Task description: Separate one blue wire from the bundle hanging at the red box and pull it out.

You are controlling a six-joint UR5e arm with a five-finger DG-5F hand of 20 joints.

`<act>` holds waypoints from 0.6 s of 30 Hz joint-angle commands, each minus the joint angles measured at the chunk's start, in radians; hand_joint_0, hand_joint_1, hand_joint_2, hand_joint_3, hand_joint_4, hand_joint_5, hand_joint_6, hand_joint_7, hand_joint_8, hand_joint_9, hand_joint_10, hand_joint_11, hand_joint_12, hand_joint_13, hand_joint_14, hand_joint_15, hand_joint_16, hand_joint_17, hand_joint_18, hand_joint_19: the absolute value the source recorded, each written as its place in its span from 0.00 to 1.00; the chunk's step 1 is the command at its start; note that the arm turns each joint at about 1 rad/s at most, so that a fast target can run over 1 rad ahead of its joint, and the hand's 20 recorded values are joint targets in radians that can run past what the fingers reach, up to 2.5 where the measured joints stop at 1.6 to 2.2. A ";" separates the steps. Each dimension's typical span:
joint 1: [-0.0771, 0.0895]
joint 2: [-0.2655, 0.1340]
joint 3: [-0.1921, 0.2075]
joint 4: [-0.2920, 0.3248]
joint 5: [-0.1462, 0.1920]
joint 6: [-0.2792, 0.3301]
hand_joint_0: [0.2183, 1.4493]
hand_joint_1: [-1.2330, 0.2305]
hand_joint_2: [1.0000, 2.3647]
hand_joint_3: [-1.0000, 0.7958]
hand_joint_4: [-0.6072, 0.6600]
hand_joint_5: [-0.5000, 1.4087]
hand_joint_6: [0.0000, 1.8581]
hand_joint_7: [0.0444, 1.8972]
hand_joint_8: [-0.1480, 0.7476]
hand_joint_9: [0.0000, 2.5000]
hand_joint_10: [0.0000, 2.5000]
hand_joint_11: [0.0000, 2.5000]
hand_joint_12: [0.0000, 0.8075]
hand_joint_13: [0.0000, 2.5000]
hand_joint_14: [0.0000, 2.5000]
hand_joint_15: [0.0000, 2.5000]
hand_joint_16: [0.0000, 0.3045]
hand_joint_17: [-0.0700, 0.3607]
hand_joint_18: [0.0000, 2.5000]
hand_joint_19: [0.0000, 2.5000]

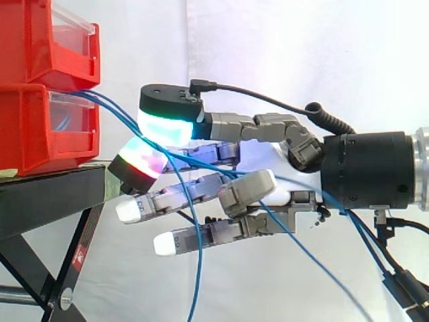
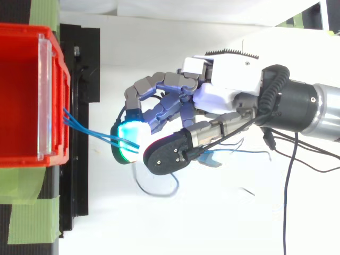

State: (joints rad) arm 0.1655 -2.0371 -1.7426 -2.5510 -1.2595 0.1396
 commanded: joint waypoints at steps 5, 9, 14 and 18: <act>0.000 0.000 0.000 0.000 0.000 0.000 0.32 0.37 0.02 0.55 0.55 0.17 0.44 0.58 0.54 0.28 0.00 0.17 0.63 0.52 0.01 0.28 0.15 0.40 0.25 0.19; 0.000 0.000 0.000 0.000 0.000 0.000 0.32 0.37 0.02 0.55 0.55 0.17 0.44 0.58 0.54 0.26 0.00 0.16 0.65 0.43 0.01 0.19 0.15 0.41 0.23 0.18; 0.000 0.000 0.000 0.000 0.000 0.000 0.32 0.37 0.02 0.55 0.56 0.17 0.44 0.58 0.54 0.25 0.01 0.15 0.63 0.44 0.01 0.15 0.15 0.40 0.23 0.17; -0.001 0.000 0.000 0.000 0.000 0.000 0.32 0.37 0.02 0.54 0.56 0.17 0.44 0.58 0.54 0.25 0.00 0.15 0.58 0.59 0.01 0.28 0.15 0.40 0.24 0.18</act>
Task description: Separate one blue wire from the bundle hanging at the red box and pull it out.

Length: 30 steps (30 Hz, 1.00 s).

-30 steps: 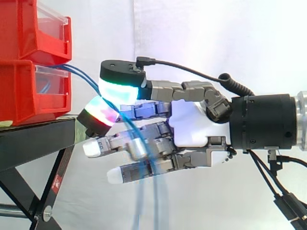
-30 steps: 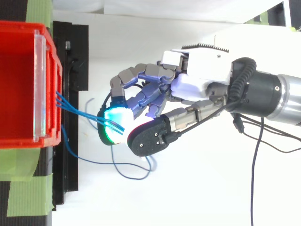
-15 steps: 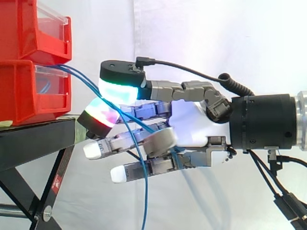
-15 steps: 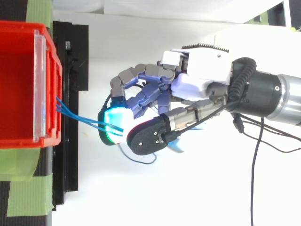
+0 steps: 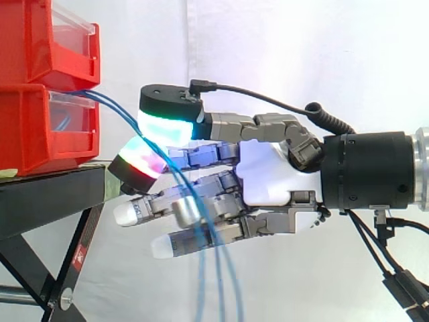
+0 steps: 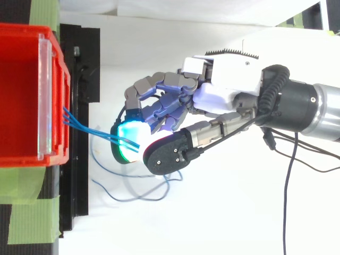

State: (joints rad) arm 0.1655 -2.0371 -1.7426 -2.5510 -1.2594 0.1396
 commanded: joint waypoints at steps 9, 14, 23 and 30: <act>0.000 0.000 0.000 0.000 0.000 0.000 0.32 0.38 0.02 0.55 0.57 0.16 0.44 0.58 0.54 0.25 0.00 0.15 0.57 0.61 0.01 0.33 0.15 0.40 0.24 0.19; 0.000 0.000 0.000 0.000 0.000 0.002 0.32 0.37 0.02 0.54 0.57 0.16 0.44 0.58 0.54 0.25 0.00 0.15 0.57 0.58 0.01 0.32 0.15 0.40 0.24 0.19; 0.002 0.000 0.020 -0.083 0.017 0.178 0.32 0.37 0.02 0.54 0.57 0.16 0.44 0.58 0.54 0.25 0.00 0.15 0.60 0.55 0.01 0.26 0.15 0.40 0.24 0.19; 0.006 0.000 0.032 -0.176 0.017 0.230 0.32 0.37 0.02 0.54 0.57 0.16 0.44 0.58 0.54 0.25 0.00 0.15 0.57 0.59 0.01 0.32 0.15 0.40 0.25 0.19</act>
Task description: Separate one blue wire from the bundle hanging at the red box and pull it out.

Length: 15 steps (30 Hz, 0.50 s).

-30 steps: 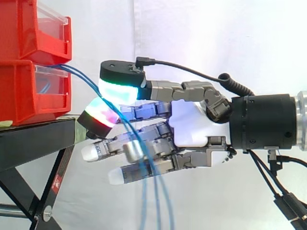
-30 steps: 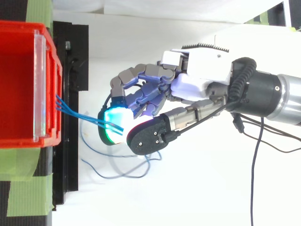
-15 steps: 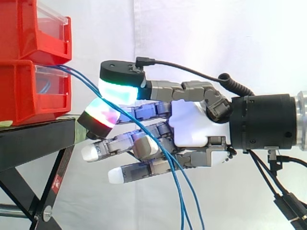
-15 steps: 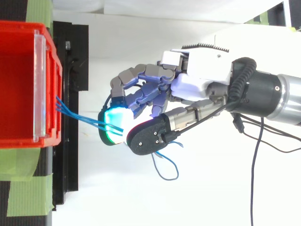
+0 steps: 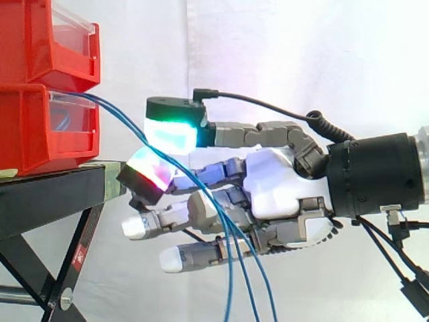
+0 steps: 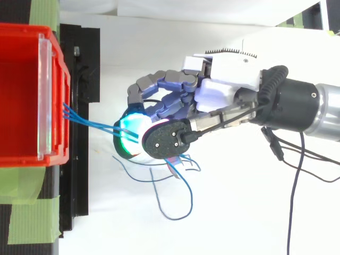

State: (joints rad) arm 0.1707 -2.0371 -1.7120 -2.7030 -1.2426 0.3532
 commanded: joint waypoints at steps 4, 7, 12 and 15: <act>0.003 0.000 0.002 -0.024 0.000 0.018 0.32 0.38 0.02 0.54 0.57 0.16 0.44 0.58 0.54 0.25 0.00 0.15 0.55 0.60 0.01 0.34 0.15 0.40 0.25 0.19; 0.003 0.000 0.003 -0.024 0.000 0.018 0.32 0.38 0.02 0.54 0.57 0.16 0.44 0.58 0.54 0.25 0.00 0.15 0.53 0.61 0.01 0.38 0.15 0.40 0.25 0.20; 0.006 0.000 0.002 -0.028 0.002 0.018 0.32 0.38 0.02 0.54 0.57 0.16 0.44 0.58 0.54 0.25 0.00 0.16 0.46 0.63 0.01 0.47 0.15 0.41 0.25 0.21; 0.006 0.000 0.002 -0.024 0.002 0.018 0.32 0.38 0.02 0.54 0.57 0.16 0.44 0.58 0.53 0.25 0.01 0.16 0.46 0.60 0.01 0.48 0.15 0.41 0.25 0.22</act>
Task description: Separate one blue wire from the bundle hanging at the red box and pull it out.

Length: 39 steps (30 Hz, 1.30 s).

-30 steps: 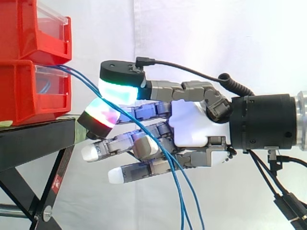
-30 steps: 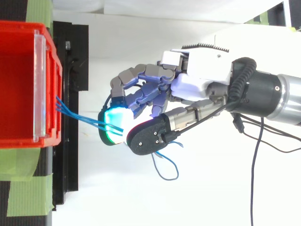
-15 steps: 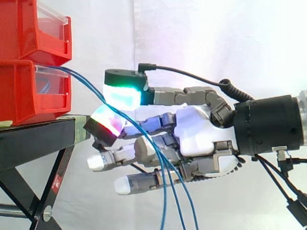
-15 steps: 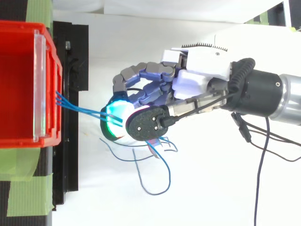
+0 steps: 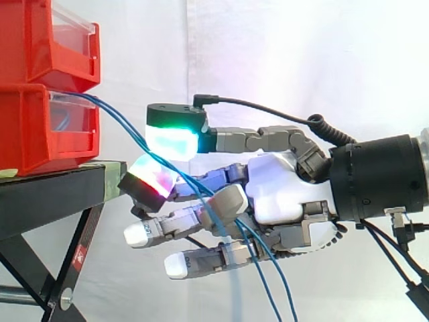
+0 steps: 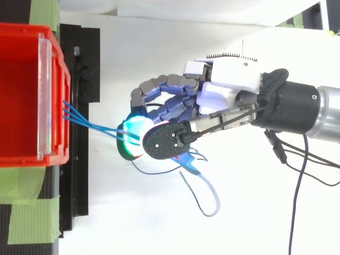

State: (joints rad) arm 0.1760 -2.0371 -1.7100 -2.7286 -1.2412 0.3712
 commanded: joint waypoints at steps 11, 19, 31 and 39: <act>0.004 0.000 0.000 0.001 0.000 0.000 0.32 0.37 0.02 0.54 0.57 0.16 0.44 0.57 0.53 0.24 0.00 0.15 0.64 0.42 0.01 0.22 0.16 0.41 0.24 0.20; 0.005 0.000 0.000 0.001 0.000 0.000 0.32 0.38 0.02 0.54 0.57 0.16 0.44 0.58 0.54 0.24 0.00 0.15 0.64 0.41 0.01 0.15 0.16 0.42 0.23 0.19; 0.004 0.000 0.000 0.001 0.000 0.000 0.33 0.38 0.02 0.53 0.58 0.16 0.44 0.58 0.53 0.25 0.00 0.15 0.49 0.59 0.01 0.45 0.16 0.41 0.24 0.21; 0.004 0.000 0.000 0.001 0.000 0.000 0.33 0.38 0.02 0.53 0.58 0.16 0.44 0.58 0.53 0.25 0.00 0.17 0.43 0.60 0.01 0.51 0.16 0.41 0.24 0.22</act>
State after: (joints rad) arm 0.1795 -2.0372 -1.7097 -2.7274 -1.2411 0.3712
